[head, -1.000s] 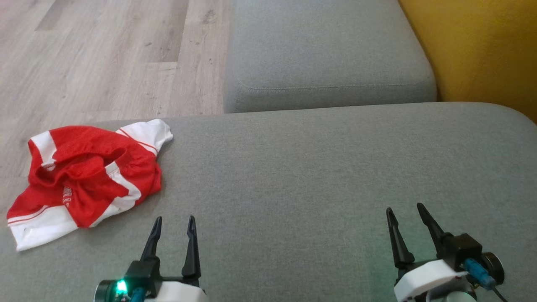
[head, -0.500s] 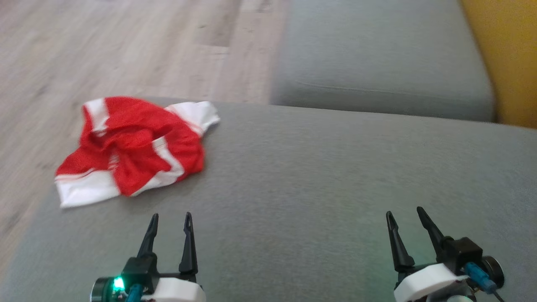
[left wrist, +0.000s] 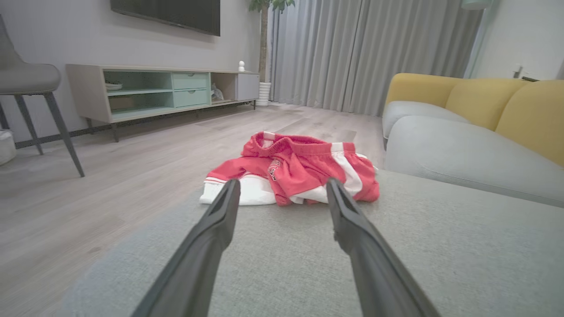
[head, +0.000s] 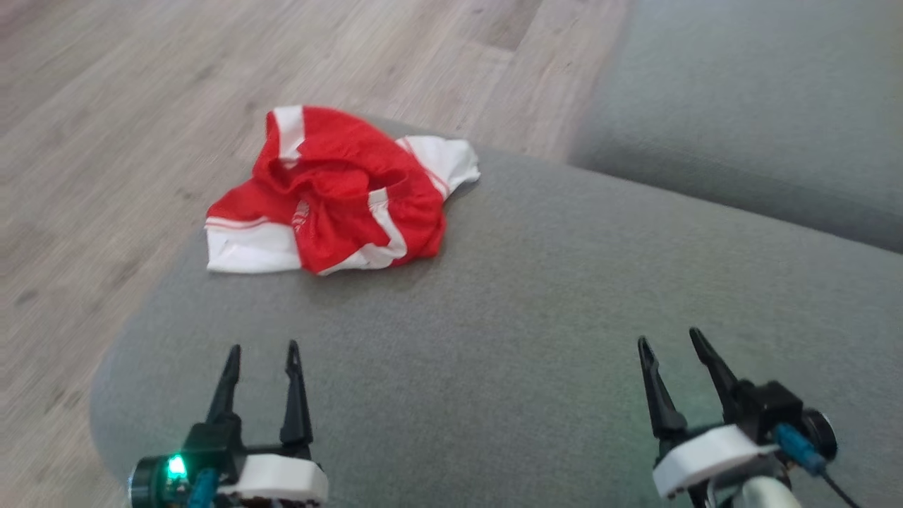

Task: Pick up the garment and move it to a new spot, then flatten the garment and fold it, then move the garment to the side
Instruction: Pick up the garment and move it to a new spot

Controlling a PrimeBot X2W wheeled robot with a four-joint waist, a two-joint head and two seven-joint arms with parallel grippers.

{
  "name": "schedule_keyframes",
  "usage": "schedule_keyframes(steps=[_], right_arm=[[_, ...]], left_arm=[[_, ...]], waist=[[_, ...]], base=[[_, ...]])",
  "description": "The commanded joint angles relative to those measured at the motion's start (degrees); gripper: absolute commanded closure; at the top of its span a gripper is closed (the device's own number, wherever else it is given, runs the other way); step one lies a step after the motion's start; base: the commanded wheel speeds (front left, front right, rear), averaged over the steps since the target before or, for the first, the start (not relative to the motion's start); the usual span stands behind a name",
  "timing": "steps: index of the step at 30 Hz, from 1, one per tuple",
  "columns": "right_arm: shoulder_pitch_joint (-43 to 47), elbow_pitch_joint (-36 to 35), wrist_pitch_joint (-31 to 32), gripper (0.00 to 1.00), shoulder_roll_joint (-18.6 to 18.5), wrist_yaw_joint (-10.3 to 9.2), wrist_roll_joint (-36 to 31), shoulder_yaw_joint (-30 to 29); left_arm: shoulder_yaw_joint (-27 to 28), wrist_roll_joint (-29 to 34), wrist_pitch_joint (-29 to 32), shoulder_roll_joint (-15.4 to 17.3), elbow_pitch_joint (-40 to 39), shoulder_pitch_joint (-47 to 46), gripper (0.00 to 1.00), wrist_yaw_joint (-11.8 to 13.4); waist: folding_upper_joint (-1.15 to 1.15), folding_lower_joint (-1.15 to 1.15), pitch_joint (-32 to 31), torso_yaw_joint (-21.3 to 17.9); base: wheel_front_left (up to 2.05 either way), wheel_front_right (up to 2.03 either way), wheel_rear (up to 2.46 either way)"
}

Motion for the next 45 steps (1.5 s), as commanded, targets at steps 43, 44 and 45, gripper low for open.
schedule_keyframes(steps=[43,44,45], right_arm=[[-11.9,-11.7,-0.8,0.00,-9.6,-0.04,-12.1,-4.5],[-11.9,-11.8,-0.8,0.00,-9.8,-0.04,-12.1,-4.5],[-11.9,-11.8,-0.8,0.00,-9.8,-0.04,-12.1,-4.4]], left_arm=[[-1.8,3.3,10.9,7.4,37.7,-58.4,0.00,-12.5],[-2.4,2.9,11.5,7.5,39.2,-58.4,0.00,-12.6],[-3.0,2.7,12.1,7.5,40.6,-58.4,0.00,-12.6]], waist=[[0.00,0.00,31.6,-7.8],[0.00,0.00,31.7,-7.8],[0.00,0.00,31.8,-7.9]], base=[[0.00,0.00,0.00],[0.00,0.00,0.00],[0.00,0.00,0.00]])
